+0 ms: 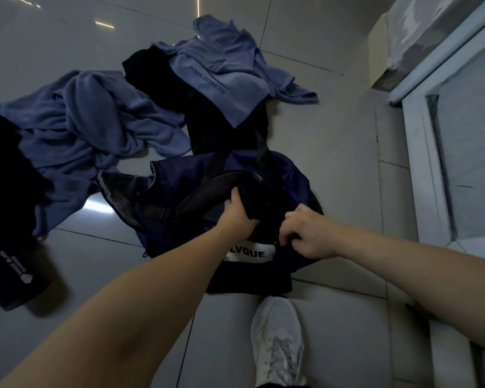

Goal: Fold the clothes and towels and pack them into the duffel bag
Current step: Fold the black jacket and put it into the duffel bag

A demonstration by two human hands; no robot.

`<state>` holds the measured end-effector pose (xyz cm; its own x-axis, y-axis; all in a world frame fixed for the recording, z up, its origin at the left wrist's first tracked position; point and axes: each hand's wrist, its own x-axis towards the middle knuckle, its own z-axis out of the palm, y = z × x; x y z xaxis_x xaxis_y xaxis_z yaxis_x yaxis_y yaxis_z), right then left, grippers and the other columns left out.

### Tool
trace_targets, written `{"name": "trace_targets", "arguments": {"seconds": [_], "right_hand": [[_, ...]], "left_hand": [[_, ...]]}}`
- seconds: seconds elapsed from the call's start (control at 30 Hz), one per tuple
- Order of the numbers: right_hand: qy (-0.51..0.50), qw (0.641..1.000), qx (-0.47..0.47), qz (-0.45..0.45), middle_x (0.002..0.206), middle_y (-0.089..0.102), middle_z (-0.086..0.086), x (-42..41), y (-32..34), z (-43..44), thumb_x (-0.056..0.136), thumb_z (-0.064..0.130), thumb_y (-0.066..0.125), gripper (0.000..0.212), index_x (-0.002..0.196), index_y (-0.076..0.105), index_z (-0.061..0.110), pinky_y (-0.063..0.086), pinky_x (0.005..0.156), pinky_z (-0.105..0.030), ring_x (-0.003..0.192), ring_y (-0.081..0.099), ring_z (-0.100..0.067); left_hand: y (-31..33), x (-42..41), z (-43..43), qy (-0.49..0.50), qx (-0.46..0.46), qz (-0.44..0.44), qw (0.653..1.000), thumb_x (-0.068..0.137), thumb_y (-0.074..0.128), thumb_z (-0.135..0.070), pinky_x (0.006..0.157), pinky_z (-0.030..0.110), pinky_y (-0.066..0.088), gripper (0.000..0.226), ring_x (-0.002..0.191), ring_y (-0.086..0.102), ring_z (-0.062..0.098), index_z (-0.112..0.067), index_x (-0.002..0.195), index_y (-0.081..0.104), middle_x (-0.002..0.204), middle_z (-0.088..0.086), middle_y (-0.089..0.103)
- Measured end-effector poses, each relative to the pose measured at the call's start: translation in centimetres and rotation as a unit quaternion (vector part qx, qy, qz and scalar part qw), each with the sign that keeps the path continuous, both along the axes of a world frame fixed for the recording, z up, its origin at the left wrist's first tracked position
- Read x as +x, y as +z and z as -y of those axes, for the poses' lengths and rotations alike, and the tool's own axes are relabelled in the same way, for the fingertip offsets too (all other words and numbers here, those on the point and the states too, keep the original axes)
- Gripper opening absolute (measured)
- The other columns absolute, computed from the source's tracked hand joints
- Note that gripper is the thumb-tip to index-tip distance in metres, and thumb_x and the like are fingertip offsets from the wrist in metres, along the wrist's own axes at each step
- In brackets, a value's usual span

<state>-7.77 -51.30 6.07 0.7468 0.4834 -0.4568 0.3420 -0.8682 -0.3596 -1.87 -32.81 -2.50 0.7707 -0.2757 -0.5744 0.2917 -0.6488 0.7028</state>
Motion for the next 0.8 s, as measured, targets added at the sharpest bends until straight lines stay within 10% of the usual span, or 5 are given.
{"name": "trace_targets", "arguments": {"seconds": [0.2, 0.37, 0.53, 0.67, 0.8], "right_hand": [[-0.157, 0.981, -0.054, 0.104, 0.146, 0.051, 0.004, 0.5, -0.5, 0.4, 0.096, 0.024, 0.047, 0.05, 0.146, 0.048, 0.021, 0.036, 0.1, -0.031, 0.117, 0.058, -0.023], [-0.177, 0.958, -0.161, 0.156, 0.163, 0.025, -0.002, 0.9, -1.0, -0.6, 0.094, 0.021, 0.057, 0.072, 0.157, 0.023, 0.017, 0.044, 0.086, -0.035, 0.1, 0.061, -0.031], [-0.171, 0.933, -0.254, 0.187, 0.134, 0.046, -0.008, 1.9, -1.3, -0.3, 0.091, 0.028, 0.067, 0.057, 0.14, 0.041, 0.016, 0.036, 0.073, -0.033, 0.088, 0.061, -0.026], [-0.147, 0.935, -0.258, 0.195, 0.092, 0.064, -0.007, 3.2, -1.9, 0.5, 0.09, 0.015, 0.064, 0.003, 0.093, 0.064, 0.013, 0.037, 0.071, -0.035, 0.081, 0.063, -0.029], [-0.18, 0.933, -0.207, 0.235, 0.073, 0.065, -0.006, 3.9, -2.4, 0.9, 0.085, 0.014, 0.065, 0.005, 0.081, 0.067, 0.013, 0.037, 0.067, -0.035, 0.068, 0.061, -0.03]], "left_hand": [[-0.3, -0.7, -0.4, -0.028, 0.044, 0.013, 0.999, 0.083, 0.071, -0.028, 0.106, 0.049, 0.04, 0.1, 0.129, 0.046, 0.037, -0.019, 0.155, 0.002, 0.15, 0.019, 0.03], [0.7, -2.2, 0.0, -0.131, 0.205, 0.351, 0.904, 0.079, 0.071, -0.036, 0.098, 0.042, 0.038, 0.07, 0.123, 0.04, 0.031, -0.017, 0.139, 0.04, 0.14, 0.007, 0.038], [0.0, -1.8, 1.1, -0.352, 0.162, 0.385, 0.838, 0.09, 0.057, -0.04, 0.11, 0.041, 0.026, 0.049, 0.136, 0.031, 0.028, -0.021, 0.135, 0.054, 0.145, 0.003, 0.044], [-0.9, -2.7, 2.0, -0.418, 0.208, 0.284, 0.838, 0.095, 0.045, -0.058, 0.119, 0.061, 0.0, 0.066, 0.15, 0.002, 0.036, -0.029, 0.153, 0.032, 0.165, 0.005, 0.013], [-1.1, -3.3, 2.7, -0.457, 0.225, 0.228, 0.83, 0.1, 0.034, -0.055, 0.108, 0.075, -0.012, 0.062, 0.149, -0.017, 0.04, -0.033, 0.156, 0.021, 0.167, -0.003, -0.008]]}}
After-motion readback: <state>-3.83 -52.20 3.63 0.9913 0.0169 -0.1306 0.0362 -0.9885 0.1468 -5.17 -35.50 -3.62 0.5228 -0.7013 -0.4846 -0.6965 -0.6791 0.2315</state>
